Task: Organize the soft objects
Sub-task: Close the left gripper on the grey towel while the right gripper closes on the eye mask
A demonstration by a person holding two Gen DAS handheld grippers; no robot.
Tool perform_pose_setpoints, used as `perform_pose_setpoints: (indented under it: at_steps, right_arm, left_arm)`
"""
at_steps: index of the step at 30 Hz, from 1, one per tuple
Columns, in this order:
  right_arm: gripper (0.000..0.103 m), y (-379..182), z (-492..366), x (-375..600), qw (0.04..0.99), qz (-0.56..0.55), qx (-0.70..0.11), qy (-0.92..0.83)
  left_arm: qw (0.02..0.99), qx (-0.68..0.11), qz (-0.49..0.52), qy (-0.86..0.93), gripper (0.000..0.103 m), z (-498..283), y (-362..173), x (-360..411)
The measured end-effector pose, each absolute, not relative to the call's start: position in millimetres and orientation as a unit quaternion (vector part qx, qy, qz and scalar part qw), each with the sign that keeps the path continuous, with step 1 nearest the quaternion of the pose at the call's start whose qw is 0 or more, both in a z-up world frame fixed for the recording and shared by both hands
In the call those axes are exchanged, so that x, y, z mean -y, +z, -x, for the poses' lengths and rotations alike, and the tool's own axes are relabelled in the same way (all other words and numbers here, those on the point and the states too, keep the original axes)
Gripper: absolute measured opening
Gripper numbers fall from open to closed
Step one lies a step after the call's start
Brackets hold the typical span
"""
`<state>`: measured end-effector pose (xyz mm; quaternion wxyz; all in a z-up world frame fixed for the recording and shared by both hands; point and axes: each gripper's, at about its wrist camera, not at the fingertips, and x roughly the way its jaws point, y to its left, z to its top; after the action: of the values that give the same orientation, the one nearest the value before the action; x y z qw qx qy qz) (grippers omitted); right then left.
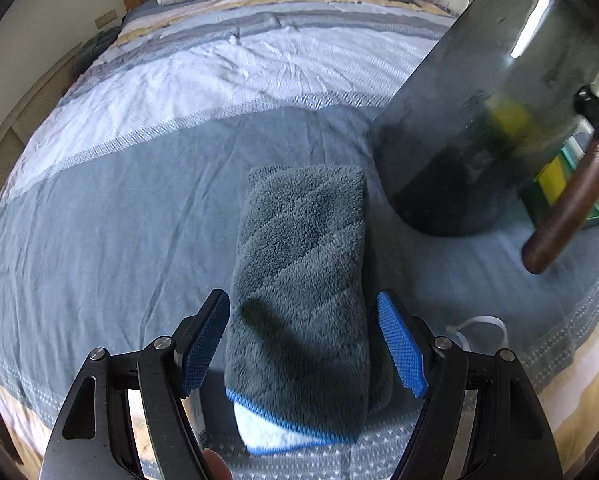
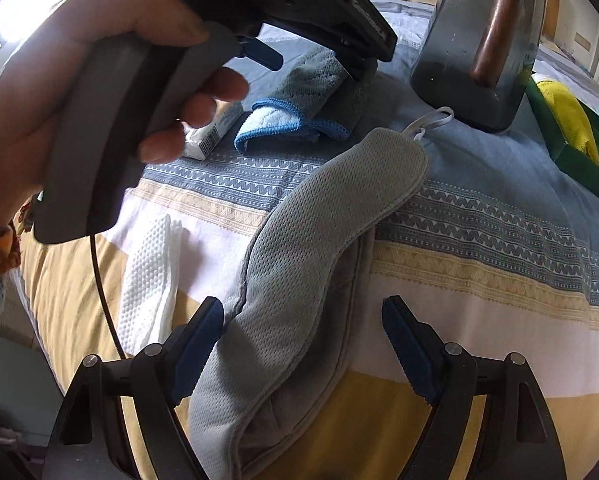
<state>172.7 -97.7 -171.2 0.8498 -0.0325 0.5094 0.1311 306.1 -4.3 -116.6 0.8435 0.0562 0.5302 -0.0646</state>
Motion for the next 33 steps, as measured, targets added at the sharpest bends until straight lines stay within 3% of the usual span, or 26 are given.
perform_pose_setpoints:
  at_steps: [3,6,16,19,23,26,33]
  right_arm:
    - [0.082,-173.7,-174.4,96.6,0.849,0.033,-0.511,0.133]
    - [0.082,-176.6,-176.5,94.5,0.848,0.034,-0.511,0.133]
    - [0.083,-190.4,-186.5,80.8,0.846,0.041,-0.515,0.133]
    - [0.076,-192.3,-186.2,79.1,0.845,0.042,-0.515,0.134]
    - [0.055,-193.3,-185.3,75.4,0.842,0.041,-0.518,0.142]
    - [0.044,-190.8,-184.2,76.6,0.840,0.034,-0.520,0.149]
    - [0.034,-190.3,-185.6,75.7,0.839,0.030,-0.519,0.159]
  left_arm:
    - [0.838,-0.539,-0.058,-0.059,0.071,-314.3,-125.1,3.1]
    - [0.836,-0.542,-0.060,-0.055,0.078,-315.6,-131.3,1.8]
    - [0.836,-0.543,-0.060,-0.054,0.080,-315.5,-140.7,4.9]
    - [0.836,-0.542,-0.060,-0.054,0.080,-315.6,-142.5,7.8]
    - [0.838,-0.539,-0.069,-0.050,0.080,-314.7,-146.2,12.9]
    - [0.838,-0.539,-0.067,-0.053,0.075,-314.0,-147.6,15.1]
    - [0.839,-0.538,-0.063,-0.056,0.070,-311.3,-150.3,13.5]
